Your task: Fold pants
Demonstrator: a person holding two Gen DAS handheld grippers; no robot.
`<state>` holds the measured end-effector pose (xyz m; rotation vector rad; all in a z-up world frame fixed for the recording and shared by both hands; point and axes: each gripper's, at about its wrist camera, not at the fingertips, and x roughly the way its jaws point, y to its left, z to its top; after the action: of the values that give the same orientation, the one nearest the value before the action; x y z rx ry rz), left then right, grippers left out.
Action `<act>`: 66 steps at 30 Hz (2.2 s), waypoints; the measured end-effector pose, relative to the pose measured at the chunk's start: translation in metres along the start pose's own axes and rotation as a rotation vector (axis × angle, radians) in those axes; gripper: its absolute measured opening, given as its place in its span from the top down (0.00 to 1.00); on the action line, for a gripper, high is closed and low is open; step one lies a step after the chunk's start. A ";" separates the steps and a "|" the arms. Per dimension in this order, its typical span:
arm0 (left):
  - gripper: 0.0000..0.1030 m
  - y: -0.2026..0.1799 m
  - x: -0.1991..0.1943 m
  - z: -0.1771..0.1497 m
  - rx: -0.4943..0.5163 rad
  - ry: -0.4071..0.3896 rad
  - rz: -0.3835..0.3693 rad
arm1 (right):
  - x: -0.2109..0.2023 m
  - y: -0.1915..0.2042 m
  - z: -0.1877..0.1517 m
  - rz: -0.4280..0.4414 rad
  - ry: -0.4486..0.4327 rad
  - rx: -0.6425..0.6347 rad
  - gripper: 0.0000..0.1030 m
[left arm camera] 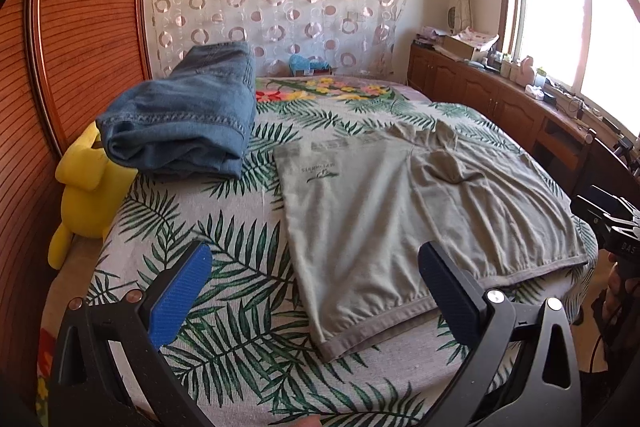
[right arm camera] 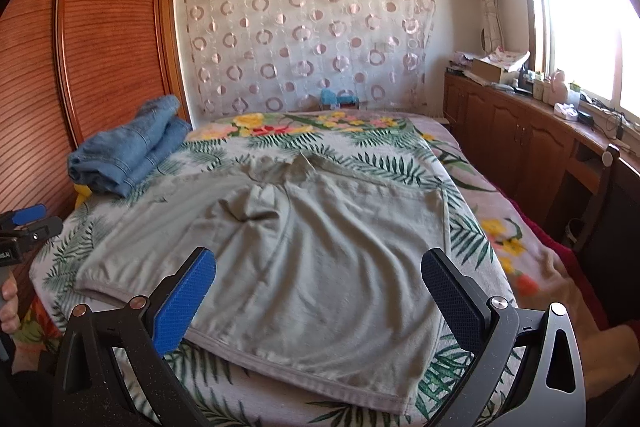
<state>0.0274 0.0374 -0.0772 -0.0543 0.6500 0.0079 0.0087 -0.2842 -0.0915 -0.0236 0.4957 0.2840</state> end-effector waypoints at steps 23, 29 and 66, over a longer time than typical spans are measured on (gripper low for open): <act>0.30 0.017 0.023 -0.040 0.011 0.152 -0.078 | -0.012 0.002 0.006 -0.041 0.161 -0.057 0.00; 0.51 0.009 0.022 -0.046 0.034 0.166 -0.126 | -0.027 0.001 -0.003 -0.033 0.134 -0.057 0.00; 0.96 -0.053 0.000 0.050 0.143 -0.022 -0.323 | -0.001 -0.018 0.019 0.007 0.135 -0.042 0.15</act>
<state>0.0590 -0.0127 -0.0351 -0.0206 0.6122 -0.3484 0.0215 -0.2999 -0.0753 -0.0819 0.6240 0.3007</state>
